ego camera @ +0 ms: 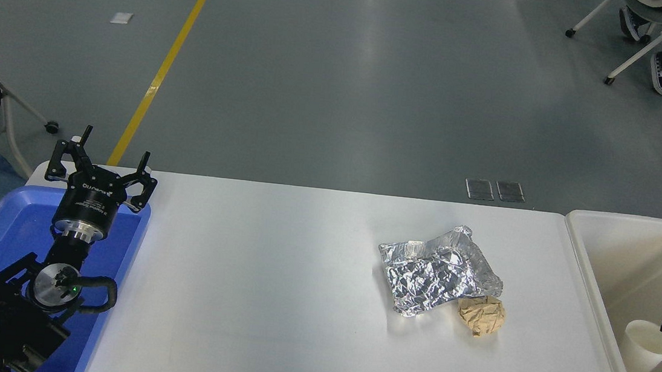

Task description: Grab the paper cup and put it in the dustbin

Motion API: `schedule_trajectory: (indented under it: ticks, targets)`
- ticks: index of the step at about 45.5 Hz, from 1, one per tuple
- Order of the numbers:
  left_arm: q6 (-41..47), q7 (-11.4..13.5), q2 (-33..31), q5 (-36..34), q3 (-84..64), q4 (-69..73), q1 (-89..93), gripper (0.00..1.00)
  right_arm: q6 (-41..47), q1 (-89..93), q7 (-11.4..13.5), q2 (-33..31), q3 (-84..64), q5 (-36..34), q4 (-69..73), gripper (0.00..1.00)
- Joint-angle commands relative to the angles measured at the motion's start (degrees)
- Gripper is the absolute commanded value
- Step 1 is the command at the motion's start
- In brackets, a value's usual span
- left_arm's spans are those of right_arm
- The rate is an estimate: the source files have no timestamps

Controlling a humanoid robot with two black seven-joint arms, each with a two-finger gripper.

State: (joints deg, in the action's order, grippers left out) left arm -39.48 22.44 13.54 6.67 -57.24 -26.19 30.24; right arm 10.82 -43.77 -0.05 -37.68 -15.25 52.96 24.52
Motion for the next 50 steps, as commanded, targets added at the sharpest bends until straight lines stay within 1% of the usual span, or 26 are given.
schedule_trajectory:
  ticks: [1,5,9,14,15,18,28,30,32,36,50]
  targets:
    - [-0.3,-0.2,0.0,-0.1,0.0,-0.1,0.1,1.00,1.4,-13.4,0.1,-7.7,-11.3,-0.3,17.9,1.00]
    - [-0.3,-0.2,0.0,-0.1,0.0,0.0,0.1,1.00,5.1,-23.8,-0.1,-12.6,-19.5,-0.8,30.6,1.00]
    - [-0.3,-0.2,0.0,-0.1,0.0,0.0,0.0,1.00,11.9,-36.3,0.0,-15.4,-26.7,-3.6,40.6,1.00]
    - [-0.3,-0.2,0.0,-0.1,0.0,-0.1,0.0,1.00,24.0,-50.9,0.0,-15.0,-34.0,-10.1,48.1,1.00]
    - [-0.3,-0.2,-0.1,-0.1,0.0,-0.1,0.0,1.00,27.6,-54.8,0.1,-14.4,-35.5,-12.2,50.2,1.00]
    - [-0.3,-0.2,0.0,-0.1,0.0,0.0,0.0,1.00,34.2,-62.7,0.1,-12.5,-38.5,-16.3,53.4,1.00]
    - [-0.3,-0.1,0.0,0.0,0.0,0.0,-0.1,1.00,34.2,-83.3,0.6,-1.7,-46.2,-32.6,64.4,1.00]
    - [-0.3,-0.1,0.0,0.0,0.0,0.0,-0.2,1.00,34.2,-86.0,1.2,-0.2,-46.4,-35.0,66.7,1.00]
    - [-0.2,0.0,0.0,0.1,0.0,0.0,-0.2,1.00,34.2,-88.7,2.3,1.1,-46.4,-36.7,68.7,1.00]
    - [-0.1,0.0,0.0,0.0,0.0,0.0,-0.2,1.00,34.2,-93.2,4.0,2.6,-46.4,-38.7,71.8,1.00]
    - [-0.1,0.0,0.0,0.1,0.0,0.0,-0.2,1.00,34.2,-97.0,4.1,3.0,-46.4,-40.2,72.9,1.00]
